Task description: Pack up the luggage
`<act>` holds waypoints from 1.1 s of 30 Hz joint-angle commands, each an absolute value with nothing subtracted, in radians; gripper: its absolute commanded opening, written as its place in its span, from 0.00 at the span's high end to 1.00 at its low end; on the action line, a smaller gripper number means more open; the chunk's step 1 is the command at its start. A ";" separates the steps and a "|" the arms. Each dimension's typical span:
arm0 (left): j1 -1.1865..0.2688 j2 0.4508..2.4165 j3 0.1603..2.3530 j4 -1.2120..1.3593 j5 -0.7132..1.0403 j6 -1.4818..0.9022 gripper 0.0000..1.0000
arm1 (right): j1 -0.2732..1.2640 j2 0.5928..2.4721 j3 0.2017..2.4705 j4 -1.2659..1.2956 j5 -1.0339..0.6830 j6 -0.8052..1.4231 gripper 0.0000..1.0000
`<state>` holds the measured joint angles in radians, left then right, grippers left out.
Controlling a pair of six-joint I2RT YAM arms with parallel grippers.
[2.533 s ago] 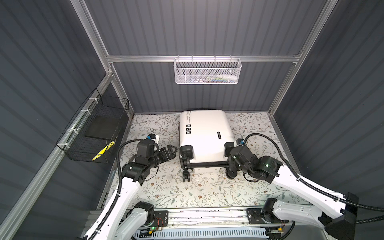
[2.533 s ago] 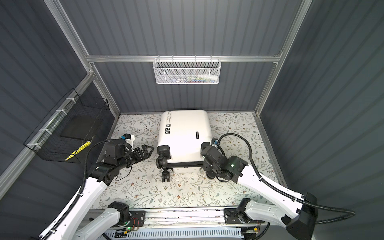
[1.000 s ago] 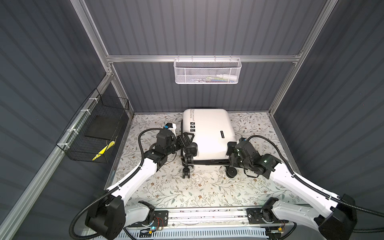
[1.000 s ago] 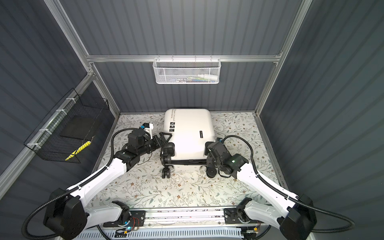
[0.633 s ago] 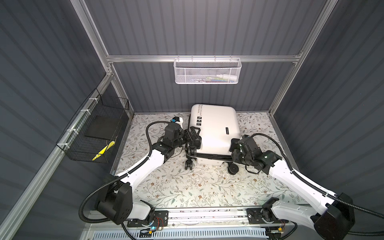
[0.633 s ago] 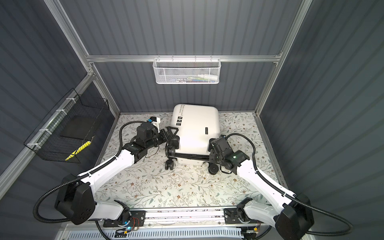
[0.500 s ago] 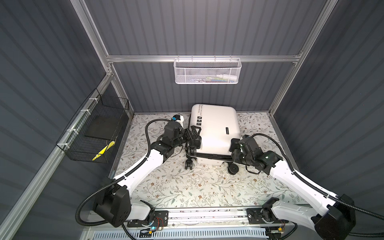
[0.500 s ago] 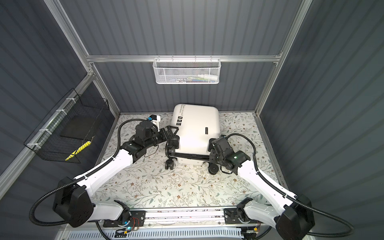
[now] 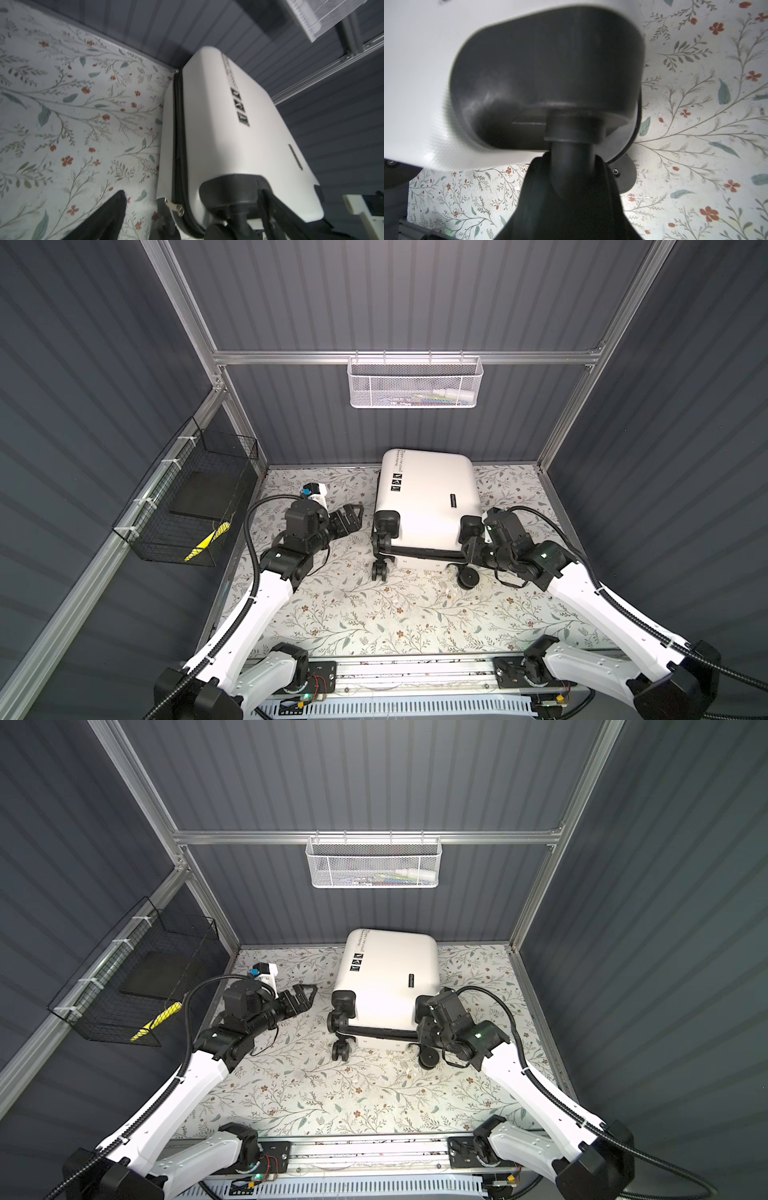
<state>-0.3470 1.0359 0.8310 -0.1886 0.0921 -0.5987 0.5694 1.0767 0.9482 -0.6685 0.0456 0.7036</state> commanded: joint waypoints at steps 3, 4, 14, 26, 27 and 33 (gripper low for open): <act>-0.346 0.977 0.697 -0.248 0.028 -0.568 0.00 | 0.601 1.067 0.997 -0.669 -0.011 0.670 1.00; -0.345 0.965 0.675 -0.246 0.022 -0.568 0.00 | 0.603 1.068 0.991 -0.672 -0.005 0.667 1.00; -0.345 0.989 0.558 -0.169 0.089 -0.487 0.01 | 0.603 1.099 0.917 -0.612 -0.040 0.673 1.00; -0.347 0.966 0.358 0.214 0.051 -0.393 0.08 | 0.586 1.089 0.896 -0.613 -0.028 0.666 1.00; -0.347 0.968 0.342 0.256 0.063 -0.372 0.09 | 0.587 1.091 0.894 -0.612 -0.029 0.667 1.00; -0.347 1.019 0.297 0.456 0.122 -0.253 0.12 | 0.586 1.091 0.886 -0.608 -0.028 0.673 1.00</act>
